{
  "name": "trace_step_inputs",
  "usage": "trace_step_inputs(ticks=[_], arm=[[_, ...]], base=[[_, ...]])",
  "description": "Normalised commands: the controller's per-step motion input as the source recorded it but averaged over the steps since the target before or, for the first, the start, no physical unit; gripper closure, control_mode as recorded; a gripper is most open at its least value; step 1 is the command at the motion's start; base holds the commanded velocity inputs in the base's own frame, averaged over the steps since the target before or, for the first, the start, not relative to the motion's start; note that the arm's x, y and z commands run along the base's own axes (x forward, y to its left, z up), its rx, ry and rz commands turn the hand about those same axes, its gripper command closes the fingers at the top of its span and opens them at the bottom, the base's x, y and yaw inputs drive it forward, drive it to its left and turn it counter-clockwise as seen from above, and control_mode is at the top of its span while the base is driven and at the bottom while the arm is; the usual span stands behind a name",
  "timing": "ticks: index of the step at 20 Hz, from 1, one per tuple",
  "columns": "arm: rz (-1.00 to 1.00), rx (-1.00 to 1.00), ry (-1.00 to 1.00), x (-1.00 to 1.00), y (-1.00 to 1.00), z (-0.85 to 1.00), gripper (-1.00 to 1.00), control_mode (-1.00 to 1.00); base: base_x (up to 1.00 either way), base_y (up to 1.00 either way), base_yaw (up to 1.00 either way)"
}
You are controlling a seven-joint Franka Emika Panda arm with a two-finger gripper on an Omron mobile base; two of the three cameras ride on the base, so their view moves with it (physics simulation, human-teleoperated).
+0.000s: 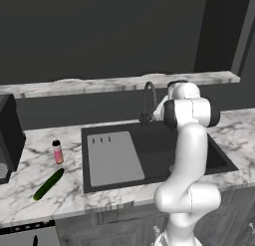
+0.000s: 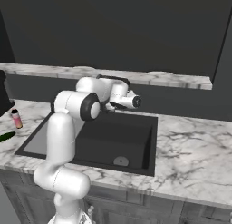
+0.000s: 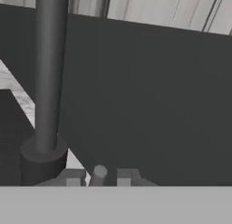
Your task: Turn on the sink faucet. Then move the cucumber from the counter to the sink. Turn off the sink. Move the vegetable from the sink to the pot next to the stove. Finally move the pot to the rear left burner.
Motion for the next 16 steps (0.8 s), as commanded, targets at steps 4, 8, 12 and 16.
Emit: trace_step_inputs(ticks=[4,8,12,16], arm=[[0.00,0.02,0.00,0.00,-0.69,-0.42,1.00,-1.00],[0.00,0.03,0.00,0.00,-0.68,-0.48,1.00,-1.00],[0.00,0.03,0.00,0.00,-0.69,-0.54,1.00,-1.00],[0.00,0.03,0.00,-0.03,-0.66,-0.58,1.00,-1.00]], base=[[0.00,0.00,0.00],[0.00,0.00,0.00],[0.00,0.00,0.00],[0.00,0.00,0.00]])
